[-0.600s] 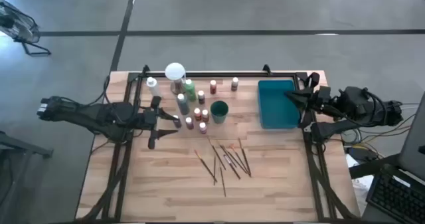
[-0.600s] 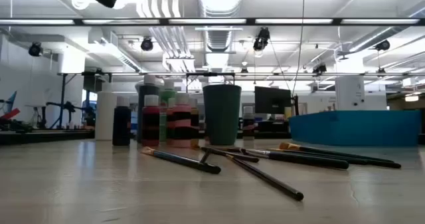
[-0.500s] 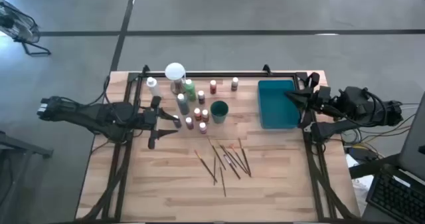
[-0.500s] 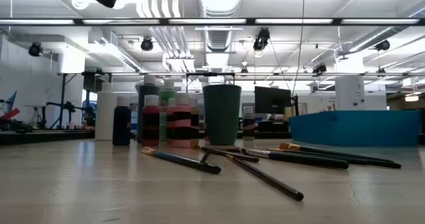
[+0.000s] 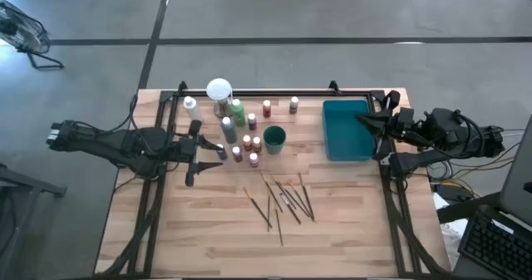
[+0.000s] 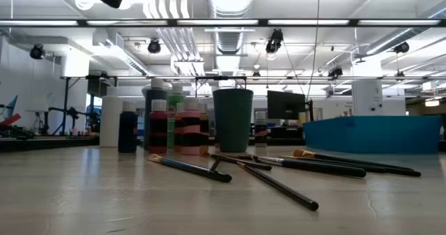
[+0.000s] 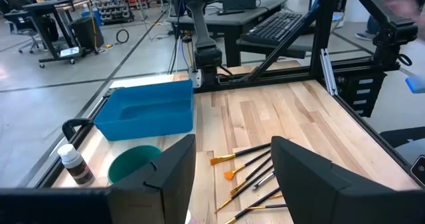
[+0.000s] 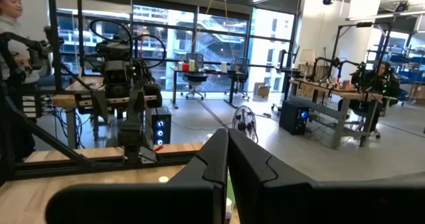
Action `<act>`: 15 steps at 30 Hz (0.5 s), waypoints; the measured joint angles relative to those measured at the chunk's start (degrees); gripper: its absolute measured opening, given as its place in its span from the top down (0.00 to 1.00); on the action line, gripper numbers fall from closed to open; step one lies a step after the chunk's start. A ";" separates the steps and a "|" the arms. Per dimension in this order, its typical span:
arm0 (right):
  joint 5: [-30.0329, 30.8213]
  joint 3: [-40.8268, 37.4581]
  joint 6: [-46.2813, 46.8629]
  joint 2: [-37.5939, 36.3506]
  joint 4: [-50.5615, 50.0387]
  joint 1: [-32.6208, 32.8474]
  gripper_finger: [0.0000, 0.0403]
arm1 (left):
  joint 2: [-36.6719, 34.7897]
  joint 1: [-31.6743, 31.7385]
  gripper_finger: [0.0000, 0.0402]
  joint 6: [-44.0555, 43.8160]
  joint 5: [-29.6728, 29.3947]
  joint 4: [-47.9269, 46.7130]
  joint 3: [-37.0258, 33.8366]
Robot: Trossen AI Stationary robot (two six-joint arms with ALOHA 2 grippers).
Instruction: Pick & Place Paint Supplies
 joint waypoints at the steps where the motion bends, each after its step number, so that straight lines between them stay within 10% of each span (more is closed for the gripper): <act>1: 0.01 -0.01 -0.05 0.00 0.00 0.02 0.98 | 0.00 0.00 0.50 0.00 -0.01 0.00 0.00; 15: 0.04 -0.02 -1.92 0.32 1.35 0.02 0.98 | -0.02 -0.03 0.50 0.00 0.00 0.02 0.00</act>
